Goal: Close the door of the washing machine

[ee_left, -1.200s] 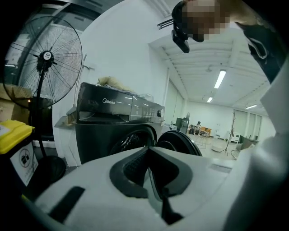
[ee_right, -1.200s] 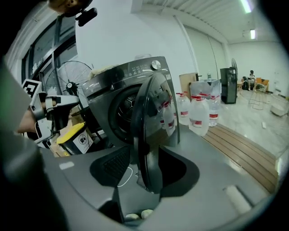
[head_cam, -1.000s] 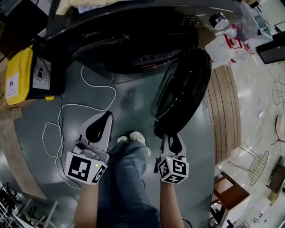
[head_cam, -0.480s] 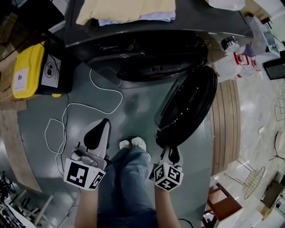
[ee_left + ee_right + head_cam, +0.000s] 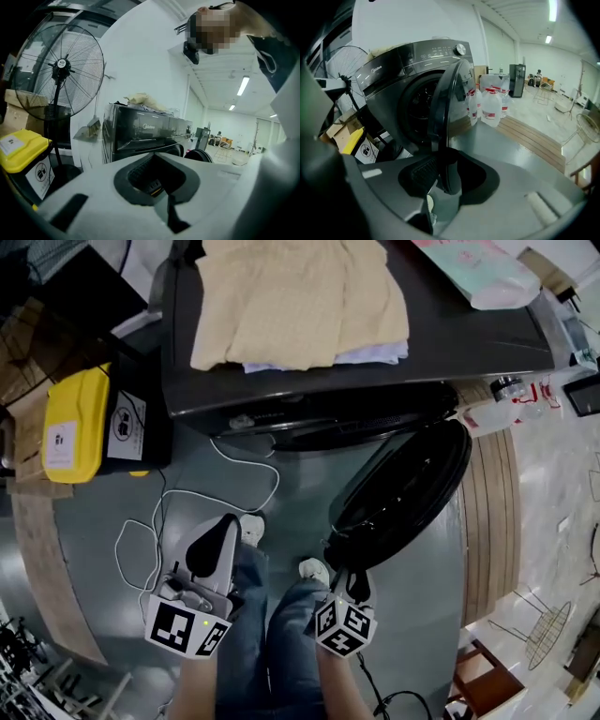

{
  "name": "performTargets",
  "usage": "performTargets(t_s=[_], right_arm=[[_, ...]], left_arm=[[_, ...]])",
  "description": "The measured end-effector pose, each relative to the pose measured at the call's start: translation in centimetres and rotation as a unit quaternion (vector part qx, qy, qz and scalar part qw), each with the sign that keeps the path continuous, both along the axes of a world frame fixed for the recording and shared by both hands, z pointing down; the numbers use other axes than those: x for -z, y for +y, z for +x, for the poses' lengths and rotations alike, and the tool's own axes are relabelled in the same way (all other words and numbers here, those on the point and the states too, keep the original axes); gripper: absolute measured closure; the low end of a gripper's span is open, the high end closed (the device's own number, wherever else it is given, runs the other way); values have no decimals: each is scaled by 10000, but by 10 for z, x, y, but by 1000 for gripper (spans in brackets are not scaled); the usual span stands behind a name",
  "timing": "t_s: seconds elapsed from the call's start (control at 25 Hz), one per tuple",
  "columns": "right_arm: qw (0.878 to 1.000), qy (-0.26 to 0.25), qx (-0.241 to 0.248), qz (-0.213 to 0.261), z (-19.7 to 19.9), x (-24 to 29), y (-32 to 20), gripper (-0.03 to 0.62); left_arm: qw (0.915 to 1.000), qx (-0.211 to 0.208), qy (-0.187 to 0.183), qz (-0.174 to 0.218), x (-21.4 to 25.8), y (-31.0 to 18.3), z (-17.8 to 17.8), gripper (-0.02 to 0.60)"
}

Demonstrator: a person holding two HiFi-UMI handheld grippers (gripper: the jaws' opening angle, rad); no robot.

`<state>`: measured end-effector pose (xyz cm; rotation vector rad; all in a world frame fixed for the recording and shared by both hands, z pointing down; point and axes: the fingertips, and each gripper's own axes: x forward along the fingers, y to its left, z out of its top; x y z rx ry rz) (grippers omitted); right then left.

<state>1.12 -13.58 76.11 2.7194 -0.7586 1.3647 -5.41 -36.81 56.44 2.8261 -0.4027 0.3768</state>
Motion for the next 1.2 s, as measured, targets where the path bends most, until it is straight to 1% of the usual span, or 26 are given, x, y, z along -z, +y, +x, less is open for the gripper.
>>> performTargets(t_s=[0.2, 0.4, 0.52, 0.76, 0.92, 1.08, 1.2], right_arm=[[9983, -88, -580, 14, 0, 1, -63, 468], [9928, -247, -1170, 75, 5, 1, -121, 462], [9904, -278, -1350, 142, 12, 1, -152, 457], [9920, -142, -1142, 517, 30, 4, -209, 418], [9935, 14, -721, 879, 42, 8, -243, 404], [9930, 57, -550, 1045, 47, 10, -251, 395], [9924, 45, -484, 1129, 48, 9, -252, 391]], left_arm=[[9982, -594, -25, -127, 1, -42, 13, 581], [9931, -1140, 56, -285, 7, -74, 26, 581], [9889, -1437, 99, -354, 10, -85, 34, 581], [9825, -1785, 143, -523, 12, -100, 44, 581], [9798, -1890, 207, -615, 11, -106, 46, 581], [9760, -2043, 170, -730, 8, -104, 47, 581], [9735, -2132, 233, -788, 9, -102, 49, 581]])
